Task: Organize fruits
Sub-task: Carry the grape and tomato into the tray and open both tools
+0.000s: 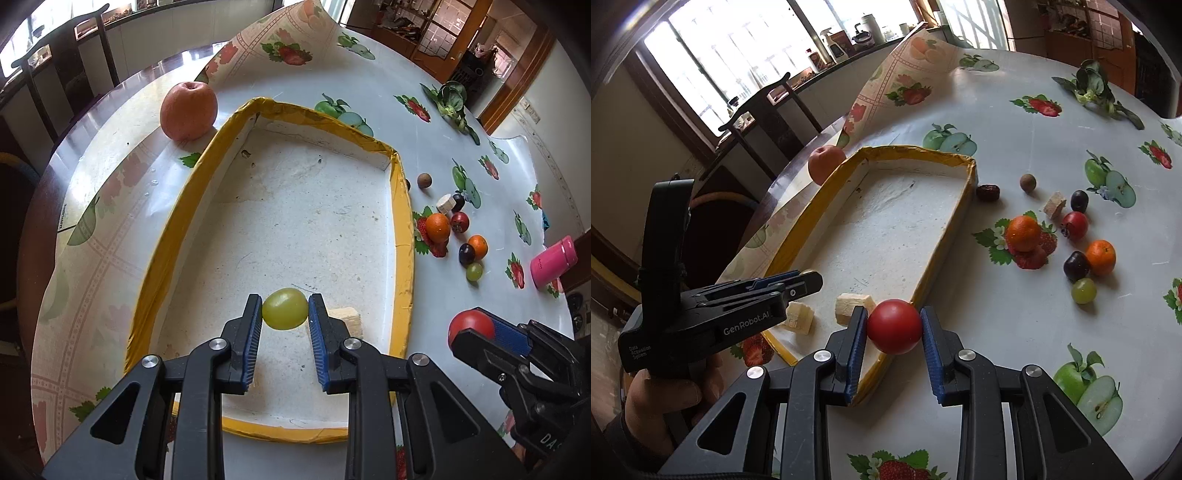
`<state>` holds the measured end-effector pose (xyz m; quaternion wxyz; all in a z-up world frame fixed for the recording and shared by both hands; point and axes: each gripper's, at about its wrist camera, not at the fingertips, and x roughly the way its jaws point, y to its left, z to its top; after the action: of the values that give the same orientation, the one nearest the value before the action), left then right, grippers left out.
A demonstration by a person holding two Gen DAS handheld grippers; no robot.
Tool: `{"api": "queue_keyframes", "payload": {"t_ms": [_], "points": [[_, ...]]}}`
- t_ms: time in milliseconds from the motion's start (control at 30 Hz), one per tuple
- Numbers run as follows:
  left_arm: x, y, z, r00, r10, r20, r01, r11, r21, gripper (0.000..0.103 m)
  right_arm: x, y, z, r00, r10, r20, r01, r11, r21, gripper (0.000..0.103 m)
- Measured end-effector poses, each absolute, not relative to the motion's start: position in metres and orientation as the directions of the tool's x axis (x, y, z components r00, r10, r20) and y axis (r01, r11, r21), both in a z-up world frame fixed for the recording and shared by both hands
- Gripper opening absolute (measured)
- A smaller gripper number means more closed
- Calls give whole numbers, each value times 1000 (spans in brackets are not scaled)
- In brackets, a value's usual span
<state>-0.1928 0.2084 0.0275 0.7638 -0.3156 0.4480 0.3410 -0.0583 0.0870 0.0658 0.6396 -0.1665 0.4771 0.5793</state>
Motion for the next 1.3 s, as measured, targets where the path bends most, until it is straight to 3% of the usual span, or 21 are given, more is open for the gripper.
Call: {"api": "queue_keyframes", "payload": {"t_ms": [233, 733, 767, 833, 867, 1100, 1300], "points": [[-200, 227, 15, 347, 234, -908, -828, 531, -180, 23, -93, 119, 54, -168, 555, -815, -937, 166, 307, 30], [-204, 241, -10, 297, 205, -933, -848, 505, -159, 24, -91, 194, 1, -121, 434, -893, -968, 146, 202, 30], [-204, 242, -9, 294, 204, -934, -849, 504, -158, 25, -91, 193, -3, -125, 422, -898, -968, 146, 203, 30], [-202, 243, -11, 257, 208, -944, -863, 490, -127, 49, -91, 191, -6, -133, 420, -898, -966, 147, 212, 33], [-203, 243, -12, 246, 212, -946, -868, 482, -118, 52, -90, 190, -5, -136, 420, -897, -965, 149, 216, 33], [-207, 235, 0, 265, 233, -936, -868, 480, -127, 52, -86, 175, 15, -136, 460, -878, -960, 159, 232, 41], [-204, 224, 17, 276, 264, -924, -859, 500, -114, 52, -75, 149, 40, -137, 516, -846, -946, 185, 266, 41]]}}
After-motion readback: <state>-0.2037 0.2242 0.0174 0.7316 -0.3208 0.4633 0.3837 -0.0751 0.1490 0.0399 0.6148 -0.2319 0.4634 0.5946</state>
